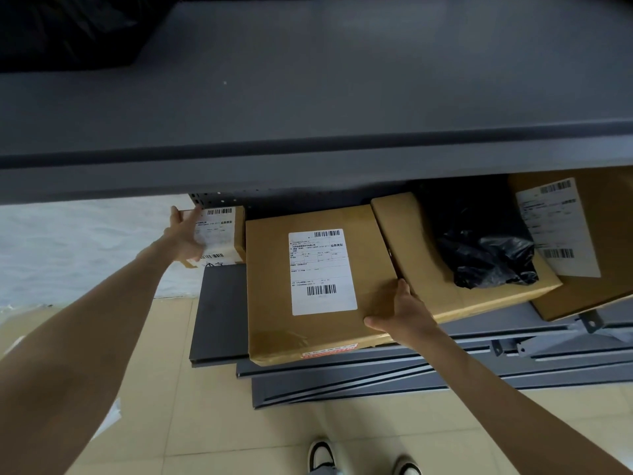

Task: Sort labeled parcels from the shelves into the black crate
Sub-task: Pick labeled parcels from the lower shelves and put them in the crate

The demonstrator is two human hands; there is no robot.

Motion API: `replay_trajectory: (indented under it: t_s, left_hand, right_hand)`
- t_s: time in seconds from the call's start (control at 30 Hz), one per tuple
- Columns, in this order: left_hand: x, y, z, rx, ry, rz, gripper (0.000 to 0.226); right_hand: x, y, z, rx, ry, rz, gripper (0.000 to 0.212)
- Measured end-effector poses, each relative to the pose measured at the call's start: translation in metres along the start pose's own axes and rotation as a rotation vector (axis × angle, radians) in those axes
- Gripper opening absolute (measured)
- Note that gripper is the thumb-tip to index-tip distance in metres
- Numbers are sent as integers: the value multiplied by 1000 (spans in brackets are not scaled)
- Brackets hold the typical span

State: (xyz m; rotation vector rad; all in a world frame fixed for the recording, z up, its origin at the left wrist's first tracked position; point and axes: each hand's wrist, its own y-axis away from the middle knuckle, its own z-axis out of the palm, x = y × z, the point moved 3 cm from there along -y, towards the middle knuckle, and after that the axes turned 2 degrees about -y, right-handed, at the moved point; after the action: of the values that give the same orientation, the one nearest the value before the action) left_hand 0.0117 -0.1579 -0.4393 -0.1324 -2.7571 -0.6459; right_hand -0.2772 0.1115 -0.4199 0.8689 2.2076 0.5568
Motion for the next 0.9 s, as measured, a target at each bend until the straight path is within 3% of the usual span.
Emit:
replay_trajectory:
  t_s: [0.23,0.63,0.7,0.77,0.83,0.9]
  left_hand:
    - [10,0,20,27,-237,-33,111]
    - [15,19,25,160,-203,109,108]
    - [20,33,25,275,-74,162,92]
    - [27,51,26,420,100,258,57]
    - [35,67,29,426,148,341,24]
    - [44,80,33,390,127,365,17]
  right_hand:
    - [0,-4,0,5,-14,-9,104]
    - [1,-5,1,-9,-22,-4,103]
    - [2,-6,0,-17,-38,9,103]
    - [3,-6,-1,-30,-60,29,104]
    - [2,-7,-2,-37,-72,40,105]
    - [1,-7,-3,-35,-90,42,105]
